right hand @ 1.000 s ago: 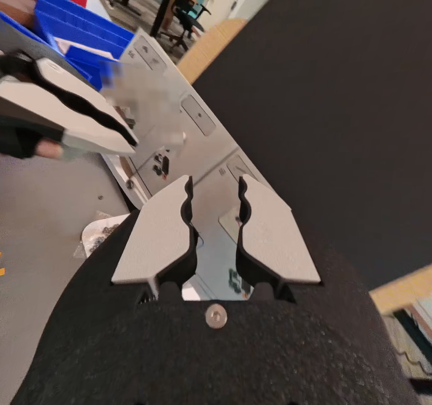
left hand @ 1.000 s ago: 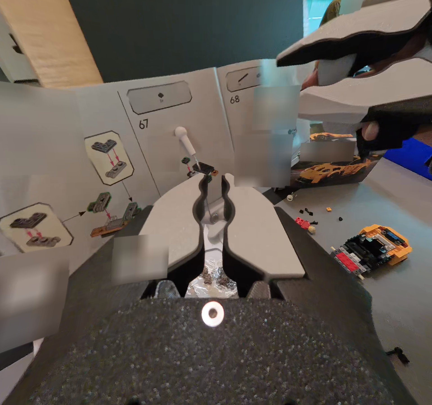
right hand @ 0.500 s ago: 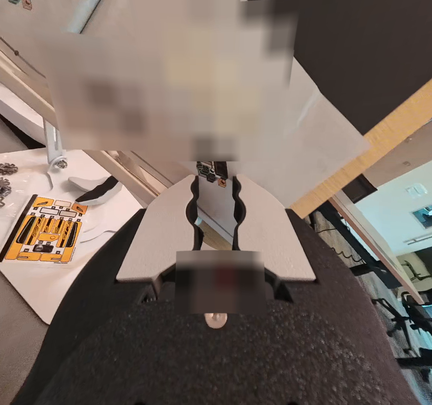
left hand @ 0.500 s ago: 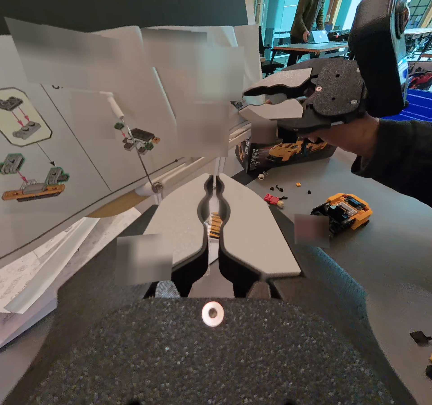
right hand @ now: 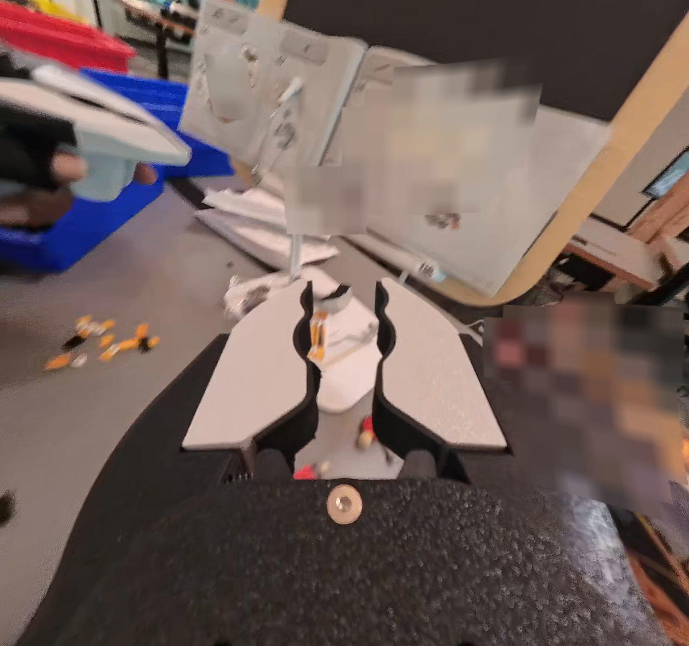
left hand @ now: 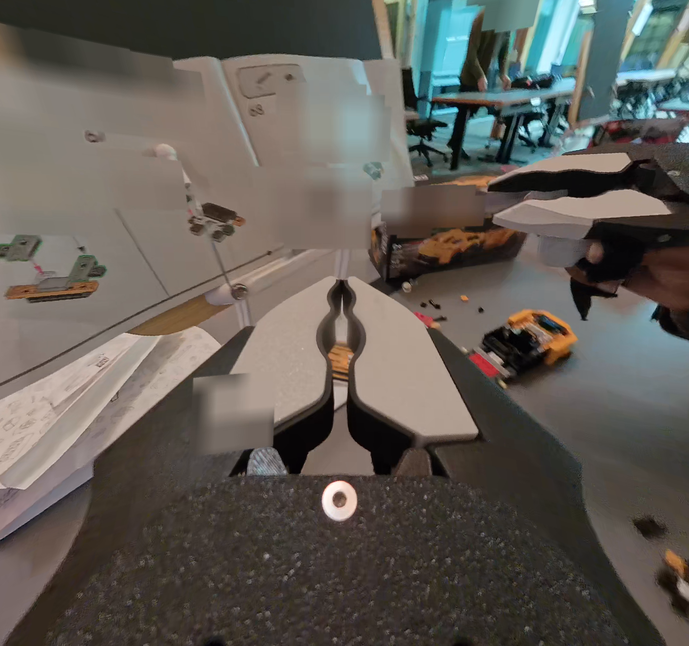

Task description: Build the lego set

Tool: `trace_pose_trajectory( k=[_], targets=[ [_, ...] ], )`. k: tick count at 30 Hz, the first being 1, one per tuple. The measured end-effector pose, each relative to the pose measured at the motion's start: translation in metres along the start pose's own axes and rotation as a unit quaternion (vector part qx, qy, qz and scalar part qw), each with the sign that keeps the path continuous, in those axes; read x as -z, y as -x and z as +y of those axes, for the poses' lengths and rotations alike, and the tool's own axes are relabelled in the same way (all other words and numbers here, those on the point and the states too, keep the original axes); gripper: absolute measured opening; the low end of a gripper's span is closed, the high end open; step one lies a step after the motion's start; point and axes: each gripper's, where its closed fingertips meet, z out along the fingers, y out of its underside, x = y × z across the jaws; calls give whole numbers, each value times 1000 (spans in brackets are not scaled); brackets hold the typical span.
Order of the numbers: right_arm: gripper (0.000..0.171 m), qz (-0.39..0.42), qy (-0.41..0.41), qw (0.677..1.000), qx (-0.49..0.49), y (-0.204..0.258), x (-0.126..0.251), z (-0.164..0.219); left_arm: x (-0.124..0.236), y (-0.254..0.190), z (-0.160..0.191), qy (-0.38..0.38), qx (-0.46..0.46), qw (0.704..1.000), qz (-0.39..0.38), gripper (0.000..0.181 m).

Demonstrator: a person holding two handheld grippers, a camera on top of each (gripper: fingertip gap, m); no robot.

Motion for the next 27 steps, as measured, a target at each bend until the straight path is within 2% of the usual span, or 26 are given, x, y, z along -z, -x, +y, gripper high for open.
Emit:
trace_pose_trajectory(
  k=[4, 6, 9, 12, 16, 20, 24, 25, 27],
  targets=[
    [21, -130, 97, 987, 5, 62, 46, 53, 12, -43, 29, 79, -32, 991, 98, 0],
    [19, -196, 139, 971, 15, 94, 70, 77, 22, -70, 54, 127, -48, 978, 156, 1],
    [17, -251, 182, 950, 46, 125, 95, 108, 43, -110, 101, 202, -68, 948, 235, 4],
    [17, -259, 213, 941, 42, 134, 93, 129, 52, -131, 139, 254, -95, 926, 263, 5],
    [17, -255, 265, 930, 20, 139, 64, 143, 42, -141, 170, 298, -114, 908, 270, 9],
    [17, -275, 309, 910, 27, 149, 41, 149, 37, -144, 178, 303, -130, 906, 265, 9],
    [11, -307, 365, 878, 46, 160, 36, 162, 41, -140, 180, 298, -131, 909, 260, 7],
    [3, -319, 365, 874, 42, 164, 36, 161, 42, -140, 180, 296, -122, 910, 265, 7],
    [3, -338, 368, 865, 46, 167, 38, 161, 45, -142, 180, 293, -108, 909, 277, 7]
  ],
)
